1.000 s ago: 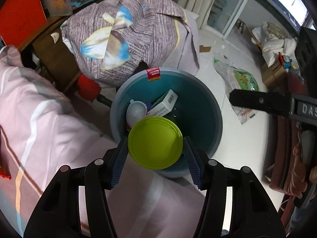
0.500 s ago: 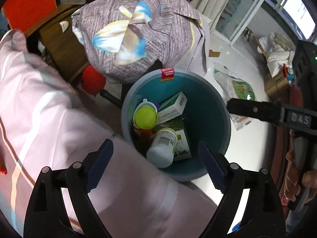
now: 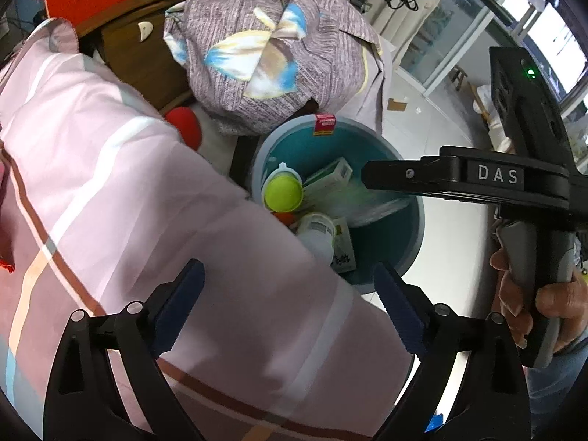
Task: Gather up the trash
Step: 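Carry lid and snack packet over the teal bin and open both grippers, then move both grippers back over the bed toward the red bag and pink cup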
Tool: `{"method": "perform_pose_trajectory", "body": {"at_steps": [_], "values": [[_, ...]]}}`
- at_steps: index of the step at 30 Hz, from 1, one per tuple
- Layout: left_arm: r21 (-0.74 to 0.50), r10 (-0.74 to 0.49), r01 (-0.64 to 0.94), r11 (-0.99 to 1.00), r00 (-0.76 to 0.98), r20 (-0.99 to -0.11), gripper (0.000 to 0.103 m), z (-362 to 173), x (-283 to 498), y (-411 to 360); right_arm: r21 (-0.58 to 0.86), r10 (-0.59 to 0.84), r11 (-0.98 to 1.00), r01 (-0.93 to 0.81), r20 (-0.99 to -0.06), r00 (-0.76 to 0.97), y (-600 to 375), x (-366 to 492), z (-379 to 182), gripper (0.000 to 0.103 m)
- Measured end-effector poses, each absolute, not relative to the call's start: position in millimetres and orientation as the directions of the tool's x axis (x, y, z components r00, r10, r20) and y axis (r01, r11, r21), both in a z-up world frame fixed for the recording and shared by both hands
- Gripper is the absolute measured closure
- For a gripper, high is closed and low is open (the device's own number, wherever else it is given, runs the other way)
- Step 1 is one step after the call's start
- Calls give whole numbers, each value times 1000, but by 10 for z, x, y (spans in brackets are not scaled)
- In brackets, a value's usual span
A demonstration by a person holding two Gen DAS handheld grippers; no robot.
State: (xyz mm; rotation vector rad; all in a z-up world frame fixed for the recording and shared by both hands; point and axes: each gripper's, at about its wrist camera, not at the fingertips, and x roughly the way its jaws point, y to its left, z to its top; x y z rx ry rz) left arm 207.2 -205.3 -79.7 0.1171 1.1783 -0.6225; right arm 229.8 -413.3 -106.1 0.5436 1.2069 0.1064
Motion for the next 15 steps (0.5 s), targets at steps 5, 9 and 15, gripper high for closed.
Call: {"method": "perform_pose_trajectory", "body": {"at_steps": [5,9,15], "values": [[-245,-400,489,837,242,-884,9,-792,2068,-1905,439,343,869,229,-868,360,-4135,2271,-1061,27],[-249,-400,478,843,245,-883,9,-777,2047,-1805,439,338,862,255,-871,357,-4164,2231,-1057,27],[-252,-405,465,848,264,-875,9,-714,1978,-1641,426,315,861,278,-876,366,-4169,2154,-977,24]]}}
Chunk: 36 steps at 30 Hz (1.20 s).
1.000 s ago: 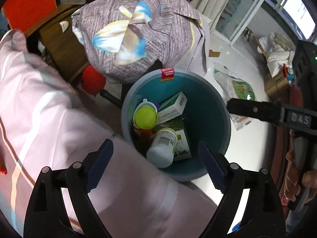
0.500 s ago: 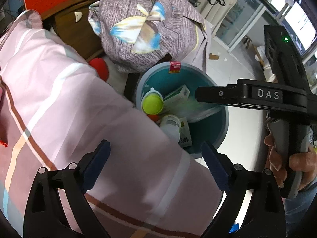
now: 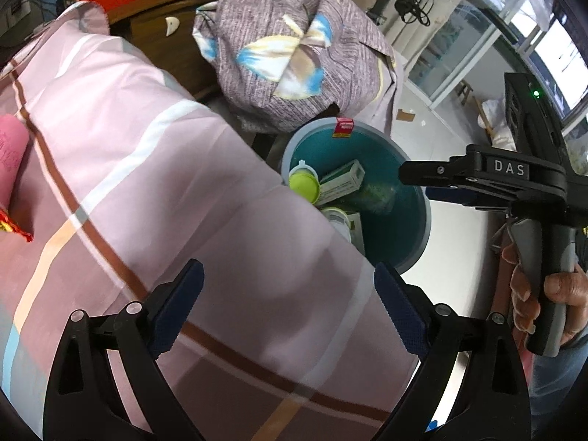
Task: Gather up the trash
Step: 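Move both grippers back over the bed toward the red bag and pink cup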
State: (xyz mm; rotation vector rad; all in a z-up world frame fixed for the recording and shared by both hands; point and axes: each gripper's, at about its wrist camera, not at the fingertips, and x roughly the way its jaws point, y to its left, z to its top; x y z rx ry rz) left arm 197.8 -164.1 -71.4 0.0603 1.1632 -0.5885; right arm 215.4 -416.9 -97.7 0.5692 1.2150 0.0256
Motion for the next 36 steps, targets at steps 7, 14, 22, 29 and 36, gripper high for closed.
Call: {"method": "perform_pose_trajectory", "body": {"at_steps": [7,14,22,29,36], "values": [[-274,-417,441,855,269,-868,9,-692,1908,-1446,417,299,861,292,-879,372,-4077,2066,-868,23],[-281,-409,386,879,306,-860,9,-626,1851,-1076,396,303,888,234,-887,349,-3687,2088,-760,23],[-279,-373,276,920,393,-840,9,-462,1841,-368,329,288,940,91,-909,302,-2939,2228,-611,23],[-281,-314,141,949,458,-831,8,-456,1853,507,256,271,962,-91,-930,250,-2007,2491,-457,23],[-293,-272,30,956,475,-837,7,-557,1919,1228,218,285,936,-278,-930,231,-920,2806,-313,23]]}}
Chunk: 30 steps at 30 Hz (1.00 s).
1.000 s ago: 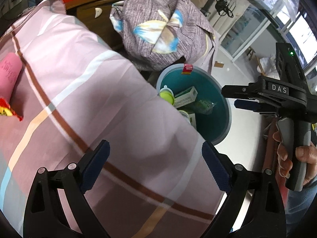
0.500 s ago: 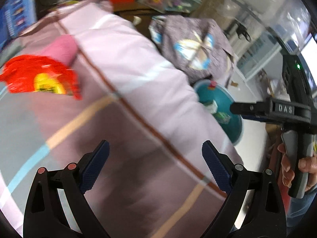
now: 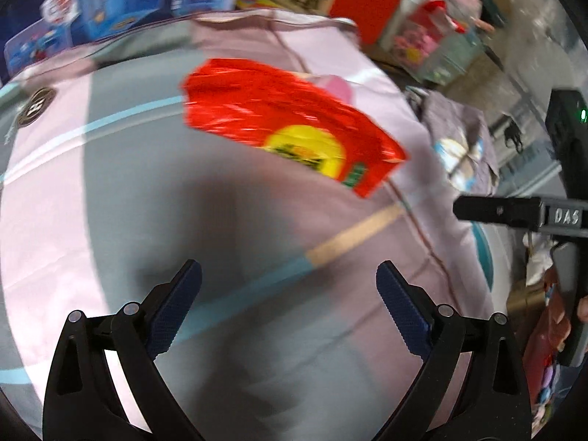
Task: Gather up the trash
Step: 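Move both grippers back over the bed toward the red bag and pink cup, then grasp the red snack bag with the right gripper while the left grasps the pink paper cup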
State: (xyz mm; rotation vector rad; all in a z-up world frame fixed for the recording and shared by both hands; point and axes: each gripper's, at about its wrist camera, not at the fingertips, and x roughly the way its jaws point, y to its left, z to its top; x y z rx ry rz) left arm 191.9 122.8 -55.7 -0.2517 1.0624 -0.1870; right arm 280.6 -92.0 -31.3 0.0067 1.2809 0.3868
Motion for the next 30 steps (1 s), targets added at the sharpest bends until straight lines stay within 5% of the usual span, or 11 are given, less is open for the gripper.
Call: {"method": "perform_pose_trajectory", "body": {"at_steps": [19,22,23,26,30], "values": [[-309,-245,-64,949,470,-848,7,-773,2005,2001,147,235,902,-405,-956,177,183,3225,-660,24],[-309,-245,-66,949,463,-852,7,-802,2024,1999,147,227,899,-413,-962,152,220,3206,-769,53],[-308,-245,-66,949,462,-852,7,-806,2025,1993,145,221,899,-412,-965,143,227,3199,-806,70],[-304,-242,-62,951,462,-853,7,-806,2032,1973,147,225,895,-421,-964,142,248,3156,-844,93],[-299,-241,-54,953,464,-852,7,-773,2068,1920,190,291,883,-430,-940,181,232,3104,-603,99]]}}
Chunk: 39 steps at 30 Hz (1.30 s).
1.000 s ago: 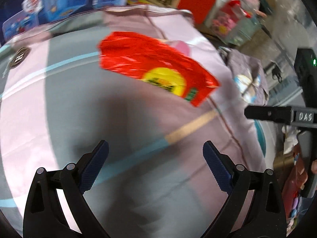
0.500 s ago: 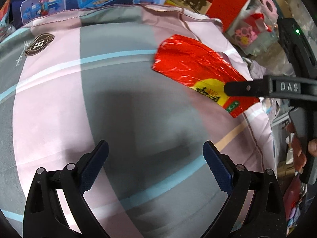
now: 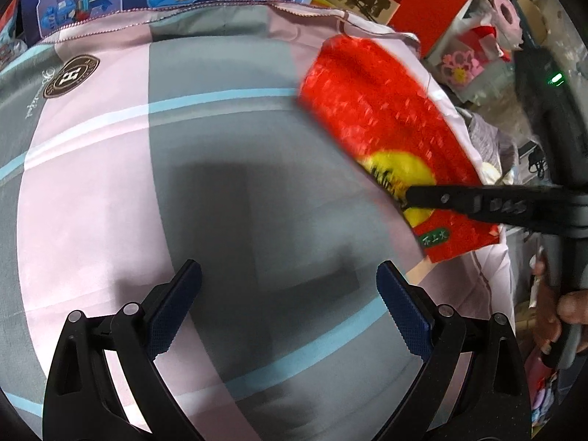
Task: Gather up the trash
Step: 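Grasp the red snack bag with the right gripper while the left grasps the pink paper cup, then carry red bag and pink cup over the teal bin and release both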
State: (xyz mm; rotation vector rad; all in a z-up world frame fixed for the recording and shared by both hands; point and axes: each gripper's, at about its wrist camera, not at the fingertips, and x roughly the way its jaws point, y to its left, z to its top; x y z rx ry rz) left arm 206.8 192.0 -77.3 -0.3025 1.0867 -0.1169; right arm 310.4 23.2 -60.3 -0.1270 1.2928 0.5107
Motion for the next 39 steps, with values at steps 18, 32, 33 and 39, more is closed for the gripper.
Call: {"method": "perform_pose_trajectory", "body": {"at_steps": [18,32,33,39], "values": [[-244,-300,175,954,492,-817,7,-378,2965,952,214,277,955,-204,-887,368,-1119,3617,18,99],[-120,-196,195,973,444,-874,37,-773,3455,369,316,329,944,-89,-903,278,-1687,3611,-635,98],[-110,-188,194,975,452,-872,41,-752,3436,355,322,334,943,-87,-901,278,-1707,3594,-644,98],[-89,-168,181,979,485,-858,44,-597,3215,250,373,376,925,-69,-877,298,-1921,3386,-602,98]]}}
